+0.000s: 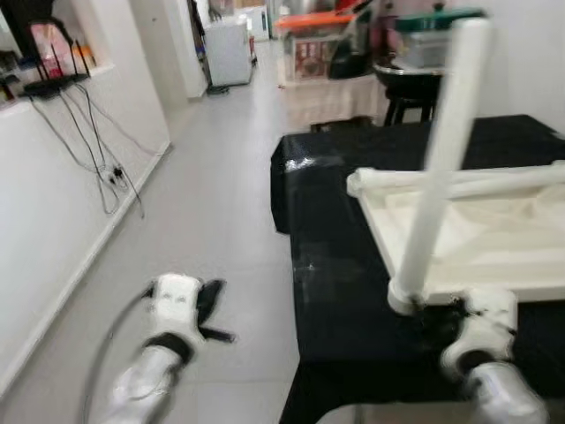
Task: Building children table
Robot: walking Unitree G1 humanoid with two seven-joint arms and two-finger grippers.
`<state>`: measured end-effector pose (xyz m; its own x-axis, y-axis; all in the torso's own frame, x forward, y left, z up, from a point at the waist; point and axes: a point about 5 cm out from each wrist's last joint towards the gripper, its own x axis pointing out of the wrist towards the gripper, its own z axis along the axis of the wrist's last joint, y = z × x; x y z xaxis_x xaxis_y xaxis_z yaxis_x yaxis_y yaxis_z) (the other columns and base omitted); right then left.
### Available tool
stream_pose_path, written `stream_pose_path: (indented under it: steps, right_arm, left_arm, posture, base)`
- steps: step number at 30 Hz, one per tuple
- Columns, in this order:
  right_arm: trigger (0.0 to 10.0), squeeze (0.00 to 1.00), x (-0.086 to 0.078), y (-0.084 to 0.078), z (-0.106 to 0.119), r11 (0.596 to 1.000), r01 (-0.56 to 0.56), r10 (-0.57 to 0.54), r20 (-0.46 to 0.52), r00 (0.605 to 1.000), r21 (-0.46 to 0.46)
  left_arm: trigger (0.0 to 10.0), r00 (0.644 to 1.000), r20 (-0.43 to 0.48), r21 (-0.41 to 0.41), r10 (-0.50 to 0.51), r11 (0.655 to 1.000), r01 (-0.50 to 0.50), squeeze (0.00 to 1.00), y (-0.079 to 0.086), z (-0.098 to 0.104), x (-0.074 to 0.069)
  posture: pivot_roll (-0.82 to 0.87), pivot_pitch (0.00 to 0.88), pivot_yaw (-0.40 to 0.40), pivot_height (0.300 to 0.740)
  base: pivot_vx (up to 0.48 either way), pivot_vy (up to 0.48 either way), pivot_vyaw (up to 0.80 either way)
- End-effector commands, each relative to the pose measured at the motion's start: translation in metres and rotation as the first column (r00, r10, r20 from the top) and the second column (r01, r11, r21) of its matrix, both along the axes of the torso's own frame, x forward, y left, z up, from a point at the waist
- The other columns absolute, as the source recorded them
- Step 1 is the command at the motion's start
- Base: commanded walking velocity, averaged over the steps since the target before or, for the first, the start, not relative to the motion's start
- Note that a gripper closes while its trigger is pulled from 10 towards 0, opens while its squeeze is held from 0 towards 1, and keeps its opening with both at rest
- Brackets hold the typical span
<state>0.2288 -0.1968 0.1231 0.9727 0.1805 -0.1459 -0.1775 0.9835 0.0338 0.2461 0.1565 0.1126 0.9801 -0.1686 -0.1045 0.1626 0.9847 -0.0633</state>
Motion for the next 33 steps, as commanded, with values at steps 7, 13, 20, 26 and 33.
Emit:
stream_pose_path:
  steps: [7, 13, 20, 26, 33]
  right_arm:
    - [10.0, 0.00, 0.013, 0.036, 0.018, 0.983, -0.173, 0.179, 0.108, 0.978, -0.063]
    - [10.0, 0.00, 0.033, 0.042, 0.017, 0.986, -0.132, 0.145, 0.125, 0.981, -0.105]
    - [10.0, 0.00, 0.045, 0.050, 0.018, 0.984, -0.144, 0.158, 0.138, 0.978, -0.105]
    - [10.0, 0.00, 0.045, 0.050, 0.016, 0.986, -0.135, 0.149, 0.143, 0.979, -0.098]
    - [10.0, 0.00, 0.048, 0.051, 0.013, 0.987, -0.135, 0.146, 0.145, 0.978, -0.088]
  left_arm:
    - [10.0, 0.999, 0.001, -0.008, -0.033, 0.999, 0.033, 0.00, -0.009, 0.001, 0.001]
    - [10.0, 0.997, 0.050, 0.013, -0.055, 0.998, 0.055, 0.00, -0.015, 0.008, 0.004]
    - [10.0, 0.985, 0.091, 0.002, -0.149, 0.989, 0.149, 0.00, -0.028, 0.014, 0.003]
    - [10.0, 0.981, 0.073, -0.051, -0.182, 0.981, 0.186, 0.00, -0.034, 0.015, 0.003]
    - [10.0, 0.971, 0.068, -0.065, -0.229, 0.970, 0.233, 0.00, -0.041, 0.013, 0.003]
  posture:
    - [-0.08, 0.000, 0.047, 0.740]
    - [-0.08, 0.000, 0.035, 0.740]
    - [-0.08, 0.000, 0.044, 0.740]
    - [-0.09, 0.000, 0.047, 0.740]
    - [-0.09, 0.000, 0.047, 0.740]
  base:
    - [0.000, 0.480, 0.00]
    - [0.000, 0.400, 0.00]
    - [0.000, 0.000, 0.00]
    - [0.000, 0.000, 0.00]
    - [0.000, 0.000, 0.00]
